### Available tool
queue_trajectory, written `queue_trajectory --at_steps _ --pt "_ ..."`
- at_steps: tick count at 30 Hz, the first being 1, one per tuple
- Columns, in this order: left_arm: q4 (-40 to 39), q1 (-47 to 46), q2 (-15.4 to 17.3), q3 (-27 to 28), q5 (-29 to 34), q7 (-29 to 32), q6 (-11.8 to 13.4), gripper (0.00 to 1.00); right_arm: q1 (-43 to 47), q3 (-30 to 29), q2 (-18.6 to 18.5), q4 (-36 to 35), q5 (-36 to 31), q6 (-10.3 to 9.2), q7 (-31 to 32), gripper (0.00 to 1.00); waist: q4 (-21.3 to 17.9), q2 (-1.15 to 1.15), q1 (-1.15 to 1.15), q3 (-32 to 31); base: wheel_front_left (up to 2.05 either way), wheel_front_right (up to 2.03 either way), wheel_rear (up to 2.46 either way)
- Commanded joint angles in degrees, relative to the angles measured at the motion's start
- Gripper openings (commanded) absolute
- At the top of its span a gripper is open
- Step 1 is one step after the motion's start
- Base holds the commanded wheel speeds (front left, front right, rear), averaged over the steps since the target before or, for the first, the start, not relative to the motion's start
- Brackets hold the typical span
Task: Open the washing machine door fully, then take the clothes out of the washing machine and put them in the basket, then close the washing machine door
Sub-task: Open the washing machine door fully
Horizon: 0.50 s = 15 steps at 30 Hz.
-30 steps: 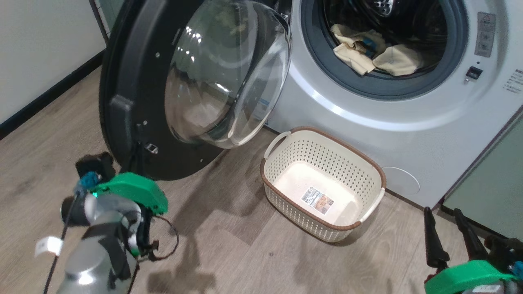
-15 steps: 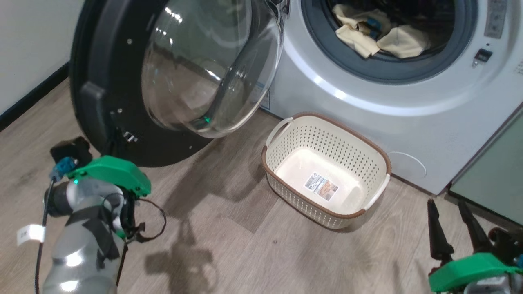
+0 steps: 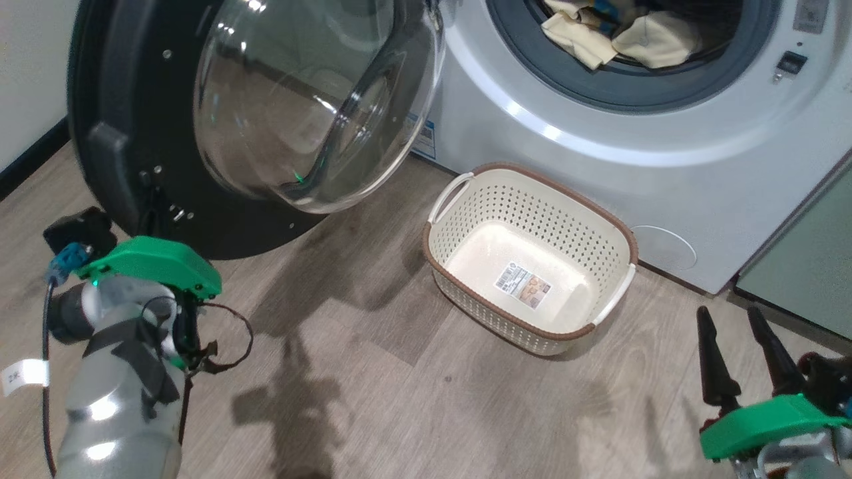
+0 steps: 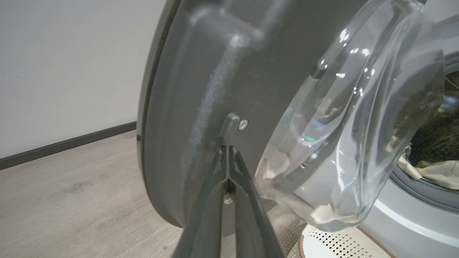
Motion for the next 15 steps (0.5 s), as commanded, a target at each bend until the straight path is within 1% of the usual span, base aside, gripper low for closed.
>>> queue_trajectory --at_steps 1,5,9,12,15 --pt "-1.45 -2.76 2.18 2.91 1.03 -0.60 -0.30 0.00 -2.97 1.30 -1.27 -1.53 0.02 0.00 -0.55 1.00 -0.54 0.00 0.00 0.11 0.00 0.00 0.00" --pt "-2.10 -2.48 1.41 4.14 2.77 -0.60 -0.94 0.00 -3.22 1.30 -0.94 -1.46 0.19 0.00 -0.55 1.00 -1.47 0.00 0.00 -0.32 0.00 0.00 0.00" --pt "-4.52 -0.89 0.65 4.97 4.84 -0.60 -1.73 0.00 -2.71 1.13 -0.27 -1.30 0.36 0.00 -0.55 1.00 -2.51 0.00 0.00 -1.67 0.00 0.00 0.00" --pt "-7.21 0.83 -0.40 5.13 6.24 -0.60 -2.72 0.00 -1.82 0.84 0.39 -1.21 0.44 0.00 -0.55 1.00 -3.30 0.00 0.00 -3.27 0.00 0.00 0.00" --pt "-8.77 2.53 -0.66 5.16 7.19 -0.60 -4.56 0.00 -0.98 0.89 1.13 -1.18 0.54 0.00 -0.55 1.00 -4.60 0.00 0.00 -5.00 0.00 0.00 0.00"
